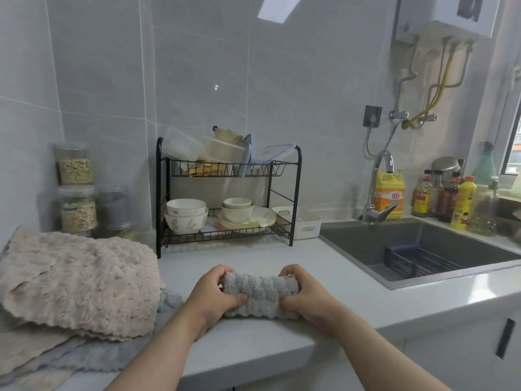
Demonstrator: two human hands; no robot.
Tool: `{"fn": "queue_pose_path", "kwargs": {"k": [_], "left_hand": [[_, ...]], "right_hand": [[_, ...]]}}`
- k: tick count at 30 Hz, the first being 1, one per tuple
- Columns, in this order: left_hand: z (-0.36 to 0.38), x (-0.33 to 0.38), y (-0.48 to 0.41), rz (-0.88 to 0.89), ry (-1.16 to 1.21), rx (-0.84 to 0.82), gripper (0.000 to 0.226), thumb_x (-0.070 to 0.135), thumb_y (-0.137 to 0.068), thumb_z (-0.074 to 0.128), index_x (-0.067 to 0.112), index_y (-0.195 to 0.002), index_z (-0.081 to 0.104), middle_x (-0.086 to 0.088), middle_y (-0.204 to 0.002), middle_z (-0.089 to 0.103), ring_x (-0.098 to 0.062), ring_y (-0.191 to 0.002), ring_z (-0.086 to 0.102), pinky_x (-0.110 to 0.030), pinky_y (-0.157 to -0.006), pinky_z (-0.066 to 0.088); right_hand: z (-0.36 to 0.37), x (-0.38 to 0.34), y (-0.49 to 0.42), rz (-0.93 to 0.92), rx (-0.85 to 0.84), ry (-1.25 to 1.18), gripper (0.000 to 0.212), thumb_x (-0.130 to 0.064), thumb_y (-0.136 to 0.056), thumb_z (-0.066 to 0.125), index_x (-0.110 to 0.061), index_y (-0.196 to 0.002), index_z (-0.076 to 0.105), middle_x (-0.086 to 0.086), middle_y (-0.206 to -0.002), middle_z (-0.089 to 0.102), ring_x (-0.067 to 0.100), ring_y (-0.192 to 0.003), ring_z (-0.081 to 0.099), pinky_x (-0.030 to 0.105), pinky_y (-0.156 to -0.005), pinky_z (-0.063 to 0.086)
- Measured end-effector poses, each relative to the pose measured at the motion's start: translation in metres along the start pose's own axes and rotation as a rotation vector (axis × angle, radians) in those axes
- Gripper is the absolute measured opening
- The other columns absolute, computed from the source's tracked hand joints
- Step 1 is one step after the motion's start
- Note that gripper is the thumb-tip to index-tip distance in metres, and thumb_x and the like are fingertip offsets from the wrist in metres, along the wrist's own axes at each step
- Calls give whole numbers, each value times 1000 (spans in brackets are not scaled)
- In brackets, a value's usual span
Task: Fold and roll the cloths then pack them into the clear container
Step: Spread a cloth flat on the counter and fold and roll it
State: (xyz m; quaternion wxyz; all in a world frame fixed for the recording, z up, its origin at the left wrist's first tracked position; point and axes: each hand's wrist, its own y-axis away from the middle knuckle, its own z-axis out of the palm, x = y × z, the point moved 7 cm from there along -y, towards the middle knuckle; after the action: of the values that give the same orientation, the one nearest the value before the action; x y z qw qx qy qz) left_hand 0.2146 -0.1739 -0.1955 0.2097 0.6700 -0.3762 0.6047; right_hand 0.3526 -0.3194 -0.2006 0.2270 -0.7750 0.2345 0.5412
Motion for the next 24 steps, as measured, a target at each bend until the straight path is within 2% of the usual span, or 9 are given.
{"fn": "queue_pose_path", "kwargs": {"k": [3,7,11,13,15,17,18,21,24], "left_hand": [[-3,-7,-4,-47,89,-4,39,-15,-72,71,9,-101,58,-16,-101,62,-23,-81,60,-31,-60,54],[-7,-16,-11,-85,159,5,44,-14,-72,70,9,-107,55,-24,-113,58,-27,-89,58,-35,-67,51],[-4,-17,-9,-98,182,16,38,-15,-76,69,9,-100,54,-20,-101,60,-25,-83,59,-35,-71,52],[-7,-17,-11,-127,245,33,36,-13,-78,69,14,-97,54,-18,-103,59,-26,-86,62,-35,-76,51],[-10,-20,-14,-163,321,57,32,-10,-81,66,15,-97,53,-14,-101,60,-17,-78,68,-27,-66,54],[-10,-23,-18,-170,324,91,29,-8,-83,63,16,-95,53,-5,-87,59,-7,-63,66,-20,-50,50],[-8,-26,-20,-172,301,95,29,-8,-83,63,17,-94,53,-3,-84,58,-7,-62,65,-19,-48,49],[-8,-30,-23,-175,248,103,30,-8,-83,62,18,-94,53,-1,-80,59,-9,-65,63,-18,-52,50],[-10,-34,-23,-176,240,147,33,-10,-82,62,20,-93,55,-2,-85,59,-11,-71,62,-17,-57,50]], "right_hand": [[-1,0,-2,14,66,15,37,9,-73,53,-15,-101,54,10,-82,52,19,-63,52,29,-53,46],[-4,2,-5,-5,88,-14,37,10,-76,54,-17,-101,55,11,-86,55,22,-71,53,35,-62,46],[-6,4,-4,-34,72,-71,36,11,-79,57,-16,-102,54,13,-95,58,21,-76,57,36,-66,49],[-9,3,-3,-52,91,-133,33,8,-82,61,-18,-102,56,13,-105,61,19,-79,61,33,-66,54],[-10,4,-5,-59,111,-168,30,3,-85,64,-19,-103,57,9,-108,64,16,-80,65,34,-68,56],[-11,8,-10,-65,116,-171,29,1,-87,63,-22,-105,57,4,-107,65,15,-80,65,39,-72,55],[-12,12,-12,-63,114,-171,30,0,-87,63,-23,-105,57,2,-106,65,15,-80,64,40,-72,55],[-12,16,-15,-60,98,-149,30,-4,-87,62,-28,-105,57,-2,-106,65,18,-82,66,40,-75,56],[-10,17,-17,-51,69,-81,31,-7,-87,61,-34,-101,56,-9,-99,65,24,-85,67,47,-75,55]]}}
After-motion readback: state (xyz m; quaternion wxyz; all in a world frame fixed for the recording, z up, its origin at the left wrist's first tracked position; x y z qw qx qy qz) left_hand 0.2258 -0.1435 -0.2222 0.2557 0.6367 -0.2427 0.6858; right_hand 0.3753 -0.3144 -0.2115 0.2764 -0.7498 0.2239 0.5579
